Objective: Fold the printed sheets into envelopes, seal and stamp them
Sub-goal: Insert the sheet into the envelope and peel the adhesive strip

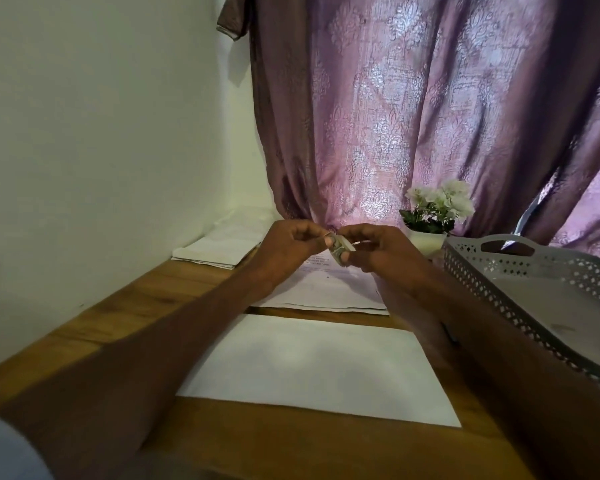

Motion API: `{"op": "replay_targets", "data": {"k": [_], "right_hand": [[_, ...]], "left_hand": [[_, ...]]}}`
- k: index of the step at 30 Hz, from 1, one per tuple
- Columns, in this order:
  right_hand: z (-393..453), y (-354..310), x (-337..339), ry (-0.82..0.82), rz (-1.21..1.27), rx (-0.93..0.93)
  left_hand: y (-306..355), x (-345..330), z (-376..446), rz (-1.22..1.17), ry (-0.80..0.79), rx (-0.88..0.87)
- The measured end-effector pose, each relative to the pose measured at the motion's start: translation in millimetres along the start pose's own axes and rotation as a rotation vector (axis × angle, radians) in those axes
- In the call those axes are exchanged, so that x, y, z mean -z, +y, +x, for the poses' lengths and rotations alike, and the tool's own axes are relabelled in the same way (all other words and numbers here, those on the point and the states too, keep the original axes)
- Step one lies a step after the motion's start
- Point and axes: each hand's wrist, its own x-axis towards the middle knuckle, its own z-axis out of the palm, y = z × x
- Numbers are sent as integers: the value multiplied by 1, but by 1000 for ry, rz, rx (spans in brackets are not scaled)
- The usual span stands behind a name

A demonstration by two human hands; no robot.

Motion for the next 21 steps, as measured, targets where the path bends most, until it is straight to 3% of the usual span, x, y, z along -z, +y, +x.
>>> {"op": "replay_targets", "data": {"k": [8,12,15,21], "right_hand": [[1,-8,9,3,-200,-106],[-8,-3,22,132,-652,-45],[-15,2,29,196,-858,-96],[-20,-3,28,30,-1100,-274]], "left_hand": [[-2,2,4,-31,92,50],[-4,4,4,-79,105,69],[-6,3,4,-80,80,107],[-5,0,2,-73,41,119]]}}
